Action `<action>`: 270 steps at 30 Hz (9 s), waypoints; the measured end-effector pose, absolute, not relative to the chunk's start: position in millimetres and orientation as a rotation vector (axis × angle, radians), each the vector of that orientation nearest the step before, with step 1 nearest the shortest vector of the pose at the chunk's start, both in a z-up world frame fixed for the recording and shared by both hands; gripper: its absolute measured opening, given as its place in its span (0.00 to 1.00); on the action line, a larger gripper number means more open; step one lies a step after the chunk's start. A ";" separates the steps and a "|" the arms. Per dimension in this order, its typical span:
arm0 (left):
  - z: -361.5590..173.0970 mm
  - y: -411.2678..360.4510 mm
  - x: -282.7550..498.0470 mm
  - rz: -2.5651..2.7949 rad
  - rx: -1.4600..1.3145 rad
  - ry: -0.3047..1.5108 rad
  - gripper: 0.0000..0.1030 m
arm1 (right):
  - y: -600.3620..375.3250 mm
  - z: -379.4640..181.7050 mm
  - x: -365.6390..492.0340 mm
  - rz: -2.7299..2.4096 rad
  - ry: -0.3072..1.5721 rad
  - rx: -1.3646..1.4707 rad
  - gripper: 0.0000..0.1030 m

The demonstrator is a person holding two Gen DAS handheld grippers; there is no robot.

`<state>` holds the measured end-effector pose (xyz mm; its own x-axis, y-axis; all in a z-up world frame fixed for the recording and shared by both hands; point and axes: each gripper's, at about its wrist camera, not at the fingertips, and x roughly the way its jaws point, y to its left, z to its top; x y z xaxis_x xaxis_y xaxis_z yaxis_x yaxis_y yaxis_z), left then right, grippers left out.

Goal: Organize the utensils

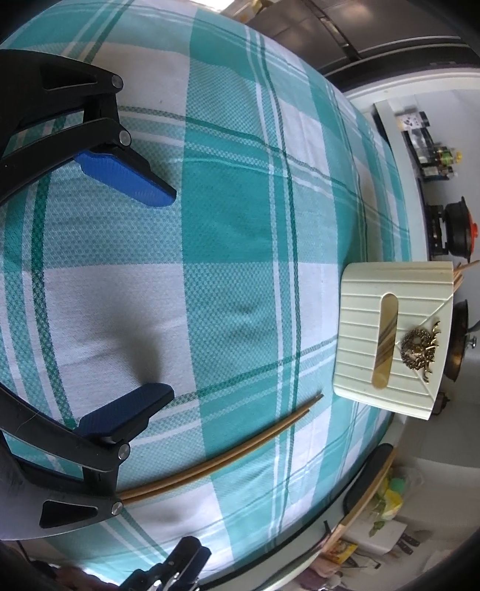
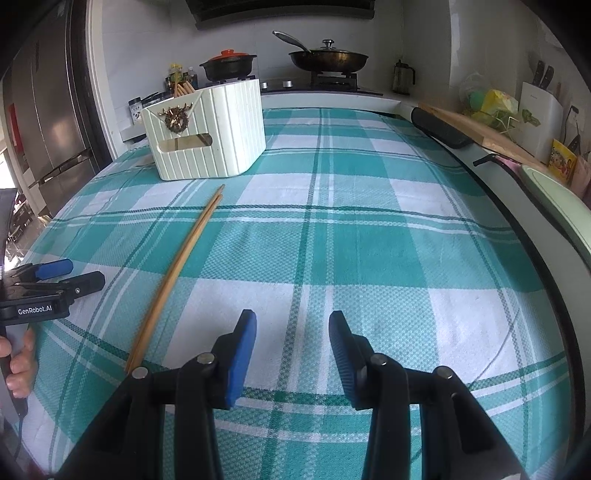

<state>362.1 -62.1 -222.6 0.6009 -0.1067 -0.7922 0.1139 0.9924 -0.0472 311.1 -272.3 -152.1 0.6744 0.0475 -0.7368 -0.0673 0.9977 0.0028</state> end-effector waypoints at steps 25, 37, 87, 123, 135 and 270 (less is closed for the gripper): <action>-218.5 -143.6 387.1 -0.241 0.106 0.962 0.97 | -275.4 -151.3 311.0 0.081 0.825 0.007 0.40; -217.6 -158.6 384.7 -0.271 0.141 0.933 0.71 | -280.0 -152.6 312.4 0.079 0.834 0.038 0.40; -204.8 -9.2 324.3 -0.064 -0.015 0.960 0.78 | -219.8 -158.1 304.7 0.153 0.976 -0.148 0.54; -213.7 -35.7 449.7 -0.278 0.199 1.174 0.62 | -181.8 -157.0 447.1 0.288 1.166 -0.249 0.24; -188.3 -37.9 430.5 -0.301 0.159 1.063 0.04 | -207.1 -107.1 430.8 0.270 1.002 -0.065 0.07; 1.0 -48.6 258.7 0.058 0.043 0.534 1.00 | -167.0 70.8 252.0 0.115 0.511 -0.090 1.00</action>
